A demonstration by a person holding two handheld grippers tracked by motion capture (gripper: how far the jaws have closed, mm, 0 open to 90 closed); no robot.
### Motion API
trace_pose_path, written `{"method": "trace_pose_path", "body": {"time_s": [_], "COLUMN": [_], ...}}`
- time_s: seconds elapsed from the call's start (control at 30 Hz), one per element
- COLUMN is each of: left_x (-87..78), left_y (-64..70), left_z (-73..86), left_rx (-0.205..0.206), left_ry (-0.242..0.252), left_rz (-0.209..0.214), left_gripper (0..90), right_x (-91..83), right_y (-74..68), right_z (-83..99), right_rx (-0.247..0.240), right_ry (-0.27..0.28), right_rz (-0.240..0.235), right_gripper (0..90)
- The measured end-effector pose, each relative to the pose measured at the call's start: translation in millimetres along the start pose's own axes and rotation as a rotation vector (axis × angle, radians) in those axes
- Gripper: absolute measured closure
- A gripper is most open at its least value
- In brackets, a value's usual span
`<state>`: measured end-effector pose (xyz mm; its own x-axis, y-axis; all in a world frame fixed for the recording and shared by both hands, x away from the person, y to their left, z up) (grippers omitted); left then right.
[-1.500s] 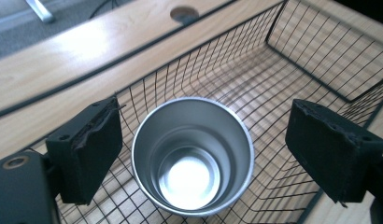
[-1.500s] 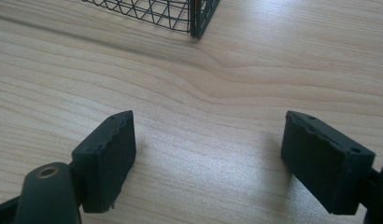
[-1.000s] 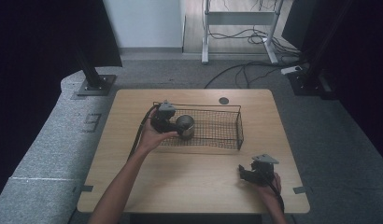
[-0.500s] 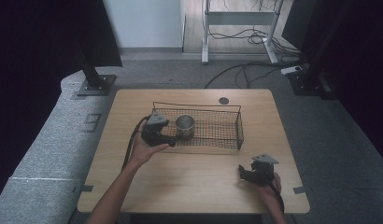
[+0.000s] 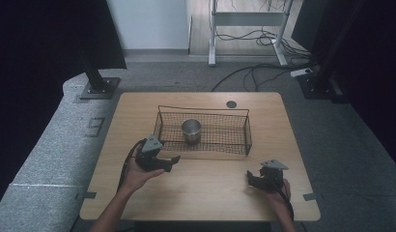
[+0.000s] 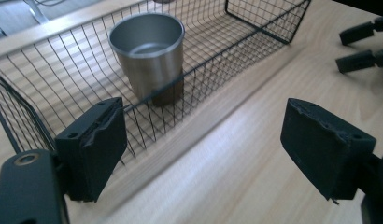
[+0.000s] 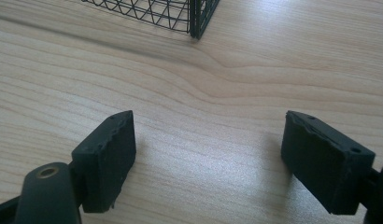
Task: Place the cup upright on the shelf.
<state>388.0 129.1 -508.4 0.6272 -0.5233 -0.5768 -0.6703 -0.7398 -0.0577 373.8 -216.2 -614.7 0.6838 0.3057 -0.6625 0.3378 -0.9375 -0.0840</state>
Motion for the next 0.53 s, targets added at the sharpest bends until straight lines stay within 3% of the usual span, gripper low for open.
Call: {"method": "trace_pose_path", "body": {"time_s": [0.27,0.53], "left_x": [-6.7,-6.6], "left_y": [7.1,8.3], "left_z": [19.3,21.9], "left_rx": [-0.010,-0.021], "left_ry": [-0.006,0.000], "left_rz": [0.018,0.025], "left_gripper": [14.7,14.7], "right_x": [0.0,0.0], "right_y": [-0.1,-0.1], "right_z": [0.0,0.0], "right_rx": [0.001,0.001], "right_ry": [0.000,0.000], "right_rz": [0.000,0.000], "right_gripper": [17.7,17.7]}}
Point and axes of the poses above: each handheld gripper's, and its own axes: x roughly forward along the jaws, z roughly out of its underside, y roughly to its right, the point moved 9 cm from there along x, roughly forward along the jaws, and after that the axes turned 6 degrees about -z, right-handed, at the moved point
